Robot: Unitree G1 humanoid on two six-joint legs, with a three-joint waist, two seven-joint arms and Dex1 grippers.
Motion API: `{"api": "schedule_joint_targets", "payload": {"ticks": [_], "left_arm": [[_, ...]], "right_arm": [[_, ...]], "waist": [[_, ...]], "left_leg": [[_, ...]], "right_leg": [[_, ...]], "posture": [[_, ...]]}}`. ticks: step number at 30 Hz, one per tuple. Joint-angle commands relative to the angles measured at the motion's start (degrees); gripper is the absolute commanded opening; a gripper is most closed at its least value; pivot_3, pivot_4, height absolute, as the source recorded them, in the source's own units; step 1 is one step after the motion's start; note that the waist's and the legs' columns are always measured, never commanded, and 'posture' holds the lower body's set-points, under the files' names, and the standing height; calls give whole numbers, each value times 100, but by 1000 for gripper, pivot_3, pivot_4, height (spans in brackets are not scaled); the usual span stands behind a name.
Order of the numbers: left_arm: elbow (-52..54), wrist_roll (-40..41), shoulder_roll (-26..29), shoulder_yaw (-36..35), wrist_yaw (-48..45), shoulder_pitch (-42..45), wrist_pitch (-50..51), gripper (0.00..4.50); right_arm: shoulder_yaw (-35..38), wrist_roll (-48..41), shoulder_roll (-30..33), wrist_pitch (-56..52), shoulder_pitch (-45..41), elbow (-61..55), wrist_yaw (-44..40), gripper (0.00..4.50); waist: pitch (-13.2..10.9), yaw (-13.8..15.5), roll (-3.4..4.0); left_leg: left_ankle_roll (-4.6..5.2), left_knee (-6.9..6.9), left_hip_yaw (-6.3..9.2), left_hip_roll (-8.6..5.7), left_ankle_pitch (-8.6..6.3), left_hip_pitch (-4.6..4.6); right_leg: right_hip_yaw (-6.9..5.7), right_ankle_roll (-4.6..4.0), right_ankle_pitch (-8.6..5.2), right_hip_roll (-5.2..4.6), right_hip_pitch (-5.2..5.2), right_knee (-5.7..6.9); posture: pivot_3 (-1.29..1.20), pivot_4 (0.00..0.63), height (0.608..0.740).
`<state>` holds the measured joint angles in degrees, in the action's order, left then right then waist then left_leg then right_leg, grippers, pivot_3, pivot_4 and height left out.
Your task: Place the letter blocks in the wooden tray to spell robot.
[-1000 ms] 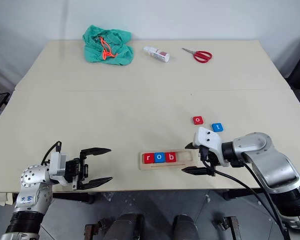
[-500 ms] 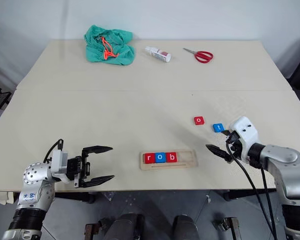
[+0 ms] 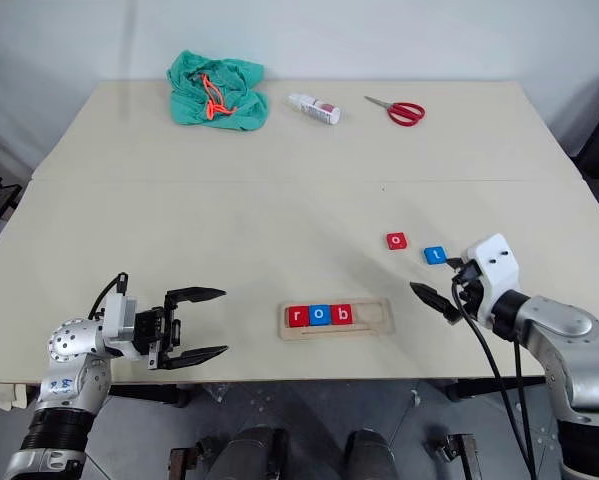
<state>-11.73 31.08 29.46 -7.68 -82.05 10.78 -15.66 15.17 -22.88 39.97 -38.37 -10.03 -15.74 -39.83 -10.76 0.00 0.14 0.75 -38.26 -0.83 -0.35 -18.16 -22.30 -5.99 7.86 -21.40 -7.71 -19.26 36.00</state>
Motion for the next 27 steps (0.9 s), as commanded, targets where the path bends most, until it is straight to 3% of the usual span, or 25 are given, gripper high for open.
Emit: {"api": "schedule_joint_targets", "payload": {"ticks": [1, 12, 27], "left_arm": [[224, 64, 38, -35, 2, -99, -17, 4500], [580, 71, 29, -53, 196, -357, 36, 4500], [810, 82, 93, -121, 371, -618, 12, 4500]], "right_arm": [[-112, -13, -237, 34, -316, 10, 322, 4483], [-560, 649, -1478, 1040, -1435, 1718, 1437, 4483], [-878, 1033, -2142, 1964, -1724, 2967, 1599, 4483]], "waist": [[0, -5, 0], [0, -19, 1], [1, -47, 2]], "left_leg": [[0, 1, 0, 1, 0, 0], [0, 3, 0, -2, 0, -2], [-1, 4, 0, 0, 0, 2]], "right_leg": [[0, 0, 0, 1, 0, 0], [2, 0, 0, -1, -9, 8], [5, 0, 0, -1, -19, 31]], "posture": [[0, 150, 740], [0, 150, 740], [0, 150, 740]]}}
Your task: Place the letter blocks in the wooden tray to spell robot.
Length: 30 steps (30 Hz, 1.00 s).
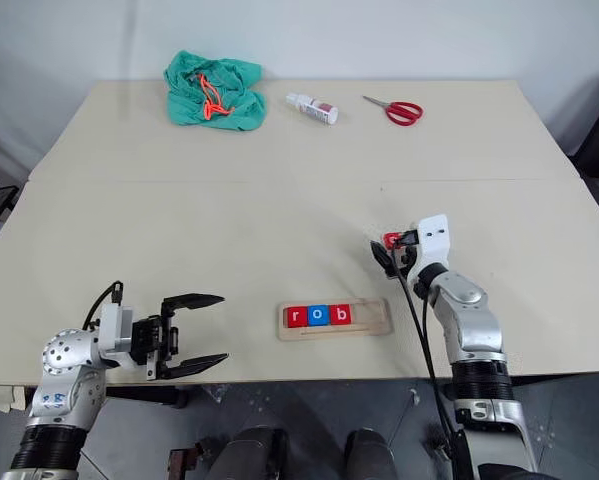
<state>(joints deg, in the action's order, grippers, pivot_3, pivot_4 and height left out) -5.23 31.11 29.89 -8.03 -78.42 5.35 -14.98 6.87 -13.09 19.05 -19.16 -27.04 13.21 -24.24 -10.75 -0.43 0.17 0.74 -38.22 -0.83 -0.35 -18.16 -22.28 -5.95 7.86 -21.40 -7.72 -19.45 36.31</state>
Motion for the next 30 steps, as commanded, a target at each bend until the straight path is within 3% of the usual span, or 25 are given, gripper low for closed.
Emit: {"api": "schedule_joint_targets", "payload": {"ticks": [1, 7, 8, 11, 17, 23, 30], "left_arm": [[147, 78, 51, -88, 10, -68, -60, 4500], [89, 72, 49, -92, 9, -27, -85, 4500], [69, 64, 43, -86, 10, -8, -90, 4500], [30, 49, 33, -71, 19, 47, -90, 4500], [-86, 23, 11, -43, 9, 195, -101, 4500], [-200, 43, 19, -23, -71, 309, -105, 4500], [-420, 66, 51, 8, -343, 482, -88, 4500]], "right_arm": [[-56, 76, -58, 31, -38, 103, 72, 4483], [-75, 199, -90, 12, -62, 97, 161, 4483], [-77, 204, -103, -94, -60, 44, 211, 4311], [-108, 244, -123, -168, -57, -59, 290, 3578], [-147, 291, -108, -141, -86, -224, 338, 1448], [-7, -40, 58, -627, 47, -1331, 196, 1461], [254, -465, 239, -1997, 1182, -3625, 485, 1461]], "waist": [[0, -5, 0], [1, -10, 0], [0, -11, 0], [1, -14, 0], [1, -59, 0], [0, -103, 1], [0, -60, 1]], "left_leg": [[0, 0, 0, 0, 0, 1], [0, -1, 0, 0, 0, 6], [0, -1, 0, 0, 0, 6], [-1, -1, 1, 0, 0, 6], [-1, 1, 1, 0, 0, 6], [-1, 6, 3, 0, 0, 3], [-1, 10, 12, -3, 0, 1]], "right_leg": [[0, 0, 0, 0, 1, 1], [3, 0, 0, 0, 1, 12], [2, 0, 0, 0, 1, 12], [2, 0, 0, -1, 1, 14], [2, 0, 0, 0, -1, 15], [2, 0, 0, -1, -9, 17], [1, 0, 0, -2, -7, 18]], "posture": [[0, 150, 740], [0, 150, 740], [0, 150, 740], [0, 150, 740], [0, 150, 740], [0, 150, 740], [0, 150, 740]]}}
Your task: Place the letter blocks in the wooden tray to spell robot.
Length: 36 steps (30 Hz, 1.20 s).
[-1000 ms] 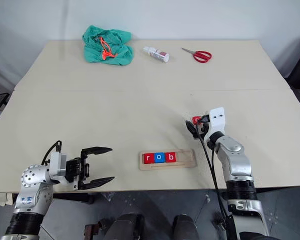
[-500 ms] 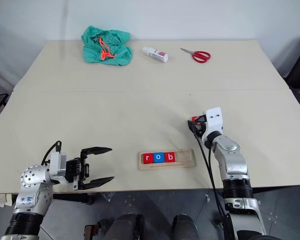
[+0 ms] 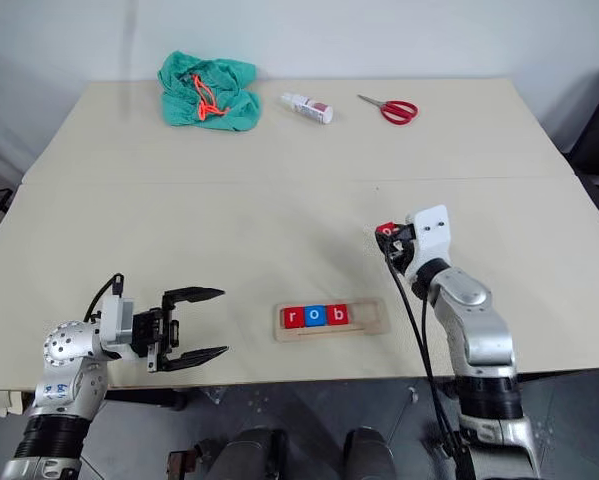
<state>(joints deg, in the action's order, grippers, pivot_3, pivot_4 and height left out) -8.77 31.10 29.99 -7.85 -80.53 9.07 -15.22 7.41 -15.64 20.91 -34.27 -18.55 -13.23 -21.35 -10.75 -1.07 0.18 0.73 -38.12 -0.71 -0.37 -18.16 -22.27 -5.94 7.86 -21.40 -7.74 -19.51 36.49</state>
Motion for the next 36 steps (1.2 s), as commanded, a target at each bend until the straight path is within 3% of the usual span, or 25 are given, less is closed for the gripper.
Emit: {"api": "schedule_joint_targets", "payload": {"ticks": [1, 10, 25, 33, 34, 36], "left_arm": [[-114, 63, 37, -8, -162, 150, -69, 4500], [-417, 70, -16, 34, -439, 429, -69, 4500], [-494, 76, 2, 17, -573, 499, -28, 4500], [-422, 151, 33, -21, -636, 439, 23, 4500], [-417, 162, 42, -32, -644, 430, 27, 4500], [-421, 173, 73, -61, -653, 405, 26, 4500]], "right_arm": [[241, -251, 34, -668, 507, -1269, 284, 1461], [605, -454, -264, -1748, 1882, -2987, 1025, 1461], [649, -560, -503, -2089, 2443, -3215, 1336, 1461], [724, -553, -606, -1948, 2457, -3173, 1406, 4251], [725, -575, -577, -1922, 2463, -3171, 1355, 4458], [761, -662, -346, -1862, 2466, -3155, 1069, 4458]], "waist": [[0, 18, 0], [0, 103, 0], [0, 97, 0], [0, 97, 0], [0, 97, 0], [0, 93, 0]], "left_leg": [[0, -1, -1, 0, 0, -1], [0, -5, -7, -2, 0, 1], [0, -4, -7, -1, 0, 3], [0, -4, -7, -1, 0, 3], [0, -4, -7, -1, 0, 3], [0, -3, -7, -1, 0, 3]], "right_leg": [[0, 0, 0, 0, -1, -1], [6, 0, 0, 0, 1, -2], [8, 0, 0, 2, 2, -2], [9, 0, 0, 2, 2, -2], [9, 0, 0, 2, 2, -2], [9, 0, 0, 3, 1, -2]], "posture": [[0, 150, 740], [0, 150, 740], [0, 150, 740], [0, 150, 740], [0, 150, 740], [0, 150, 740]]}}
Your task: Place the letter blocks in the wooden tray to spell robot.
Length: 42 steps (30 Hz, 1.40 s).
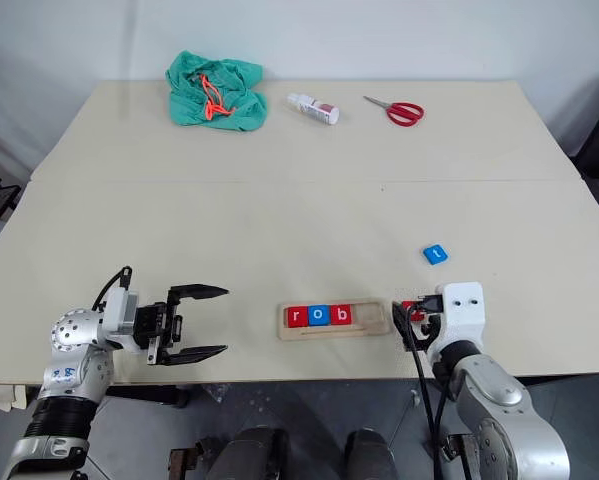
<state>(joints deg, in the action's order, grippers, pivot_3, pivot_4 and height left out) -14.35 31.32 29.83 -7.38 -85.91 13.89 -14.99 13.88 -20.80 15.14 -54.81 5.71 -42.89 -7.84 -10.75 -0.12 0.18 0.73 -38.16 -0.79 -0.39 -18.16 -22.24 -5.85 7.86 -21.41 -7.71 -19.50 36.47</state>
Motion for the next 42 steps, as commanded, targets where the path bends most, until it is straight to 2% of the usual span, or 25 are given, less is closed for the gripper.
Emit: {"api": "schedule_joint_targets", "payload": {"ticks": [1, 3, 7, 11, 15, 21, 26, 31, 35, 41, 42], "left_arm": [[135, 153, 104, -120, -116, -89, 3, 4500], [137, 152, 129, -144, -108, -114, 4, 4500], [82, 130, 175, -198, -124, -162, -37, 4500], [120, 126, 171, -216, -89, -195, -44, 4500], [218, 137, 182, -232, -58, -280, -37, 4500], [459, 154, 221, -314, 57, -504, -12, 4500], [793, 181, 227, -383, 238, -785, 33, 4500], [989, 188, 250, -432, 374, -957, 72, 4500], [1051, 199, 264, -448, 421, -1014, 79, 4500], [998, 192, 281, -443, 420, -951, 90, 4500], [974, 188, 284, -441, 417, -926, 85, 4500]], "right_arm": [[159, -201, 365, 223, 42, -174, -450, 4458], [261, -327, 693, 347, 60, -104, -851, 4458], [282, -464, 2072, 1084, 79, 533, -2528, 4458], [26, -318, 3245, 2049, -187, 1560, -4012, 4458], [-529, 22, 3911, 3028, -797, 2641, -5102, 4458], [-1441, 647, 4164, 4101, -1945, 4077, -6125, 4458], [-1964, 1125, 4063, 4768, -2659, 5013, -6563, 4458], [-2196, 1335, 3980, 5112, -2976, 5453, -6768, 4458], [-2257, 1344, 3923, 5155, -3104, 5576, -6846, 3590], [-2162, 1297, 3902, 4966, -3211, 5485, -6823, 1524], [-2110, 1238, 3885, 4862, -3242, 5399, -6784, 1438]], "waist": [[0, -2, 0], [0, 2, 0], [0, 10, -1], [0, 8, -1], [0, 4, -1], [-1, 3, -2], [-1, 9, -3], [-1, 10, -3], [0, 2, -4], [0, 7, -3], [0, 7, -3]], "left_leg": [[0, 0, 0, 0, 0, 0], [0, 0, -1, 0, 0, 0], [1, -1, -2, -3, -1, 0], [2, 0, -5, 3, -1, 1], [2, -2, -11, 4, -1, 2], [2, -2, -12, 7, 0, 1], [3, -11, -7, 4, -1, -4], [2, -14, -3, 6, -1, -3], [2, -15, -1, 7, -1, 0], [2, -26, 1, 7, -1, 1], [2, -27, 1, 7, -1, 1]], "right_leg": [[0, 0, 0, 0, 0, 0], [2, 0, 0, 0, 0, -2], [1, 0, 0, -1, 8, -12], [-4, 0, 0, 6, 24, -46], [-5, 0, 0, 4, 26, -48], [-10, 0, 0, 3, 24, -50], [-14, 0, 0, -2, 27, -51], [-17, 0, 0, -1, 30, -50], [-20, 0, 0, 0, 36, -51], [-20, 0, 0, 1, 43, -51], [-20, 0, 0, 0, 43, -51]], "posture": [[0, 150, 740], [0, 150, 740], [0, 150, 740], [0, 150, 740], [0, 150, 740], [0, 150, 740], [0, 150, 740], [0, 150, 740], [0, 150, 740], [0, 150, 740], [0, 150, 740]]}}
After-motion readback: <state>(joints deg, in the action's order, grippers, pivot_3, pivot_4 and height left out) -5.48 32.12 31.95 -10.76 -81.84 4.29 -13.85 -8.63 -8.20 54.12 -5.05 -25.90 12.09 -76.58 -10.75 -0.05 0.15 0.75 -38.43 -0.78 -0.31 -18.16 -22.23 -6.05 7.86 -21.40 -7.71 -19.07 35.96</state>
